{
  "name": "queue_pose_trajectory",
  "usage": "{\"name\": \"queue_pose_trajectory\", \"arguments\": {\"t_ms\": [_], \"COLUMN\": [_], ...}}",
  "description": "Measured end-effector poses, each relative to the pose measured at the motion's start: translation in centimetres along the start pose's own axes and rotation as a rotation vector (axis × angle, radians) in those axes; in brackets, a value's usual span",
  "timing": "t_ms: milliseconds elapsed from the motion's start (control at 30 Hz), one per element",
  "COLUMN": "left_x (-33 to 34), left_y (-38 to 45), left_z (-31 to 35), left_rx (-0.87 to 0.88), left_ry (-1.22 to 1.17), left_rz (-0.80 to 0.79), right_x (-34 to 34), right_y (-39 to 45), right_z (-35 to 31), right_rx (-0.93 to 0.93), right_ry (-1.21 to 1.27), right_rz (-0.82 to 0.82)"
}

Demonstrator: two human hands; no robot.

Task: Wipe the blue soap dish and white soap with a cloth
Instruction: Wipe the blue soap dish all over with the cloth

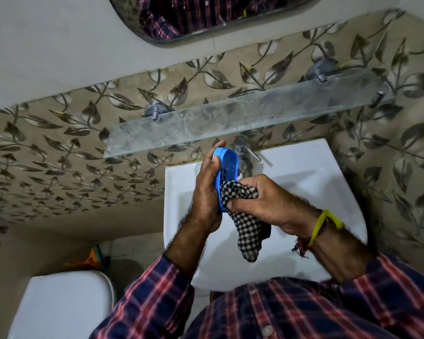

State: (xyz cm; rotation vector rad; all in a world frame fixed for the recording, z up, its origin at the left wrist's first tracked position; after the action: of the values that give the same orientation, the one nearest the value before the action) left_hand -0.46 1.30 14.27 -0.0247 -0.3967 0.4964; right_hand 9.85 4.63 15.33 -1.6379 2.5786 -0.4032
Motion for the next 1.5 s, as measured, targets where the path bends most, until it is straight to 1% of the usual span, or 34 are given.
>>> {"name": "queue_pose_trajectory", "arguments": {"t_ms": [167, 267, 433, 567, 733, 833, 933, 1033, 1133, 1200, 1267, 1300, 1367, 1433, 1467, 1500], "left_x": [-0.2, -0.4, -0.1, -0.2, -0.3, -0.4, -0.8, -0.8, -0.7, -0.6, -0.7, -0.7, -1.0, -1.1, -1.4, -1.6], "left_y": [0.2, 0.5, 0.7, 0.5, 0.4, 0.3, 0.2, 0.0, 0.0, 0.1, 0.3, 0.3, 0.3, -0.5, -1.2, -2.0], "left_z": [0.9, 1.6, 3.3, 3.1, 3.4, 3.2, 3.6, 3.3, 2.9, 2.8, 2.8, 2.7, 2.5, 2.3, 2.1, 2.2], "left_rx": [0.000, 0.000, 0.019, -0.011, -0.011, -0.010, -0.018, -0.077, -0.166, -0.218, -0.271, -0.281, -0.278, -0.245, -0.178, -0.048], "left_ry": [-0.021, -0.037, -0.021, -0.057, -0.001, 0.012, -0.018, -0.096, -0.191, -0.191, -0.192, -0.200, -0.135, 0.082, 0.250, 0.434], "left_rz": [-0.004, -0.013, -0.106, -0.123, -0.122, -0.126, -0.126, -0.097, -0.045, -0.034, -0.007, 0.007, 0.016, -0.015, -0.035, -0.061], "right_x": [0.4, 0.9, 0.9, 2.1, 1.3, 2.2, 2.6, 2.3, 2.4, 2.5, 2.4, 2.2, 1.8, 1.1, 0.6, 0.1], "right_y": [0.0, 0.1, 0.0, -0.3, -0.9, -1.1, -1.5, -2.0, -2.4, -2.6, -2.6, -2.4, -2.0, -1.4, -1.0, -0.7], "right_z": [-0.5, -1.5, -2.2, -2.6, -2.1, -2.7, -2.6, -2.1, -2.3, -2.5, -2.6, -2.5, -2.4, -2.1, -1.8, -1.4], "right_rx": [-0.048, -0.126, -0.251, -0.362, -0.352, -0.437, -0.468, -0.509, -0.644, -0.728, -0.766, -0.759, -0.705, -0.604, -0.516, -0.416], "right_ry": [-0.086, -0.185, -0.384, -0.473, -0.632, -0.747, -0.760, -0.811, -0.894, -0.942, -0.914, -0.869, -0.738, -0.568, -0.438, -0.262], "right_rz": [-0.002, 0.009, 0.127, 0.135, 0.199, 0.228, 0.261, 0.347, 0.433, 0.481, 0.497, 0.491, 0.457, 0.422, 0.397, 0.356]}}
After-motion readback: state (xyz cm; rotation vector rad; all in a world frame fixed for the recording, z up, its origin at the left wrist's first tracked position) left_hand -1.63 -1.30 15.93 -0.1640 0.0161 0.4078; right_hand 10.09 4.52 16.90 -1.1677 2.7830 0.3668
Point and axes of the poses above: each hand's wrist, its own y-axis towards the middle knuckle, its own x-axis out of the palm, z = x × y, the point moved 7 cm from there along y, towards the middle knuckle, and after that the axes turned 4 degrees about -z, right-handed, at the moved point
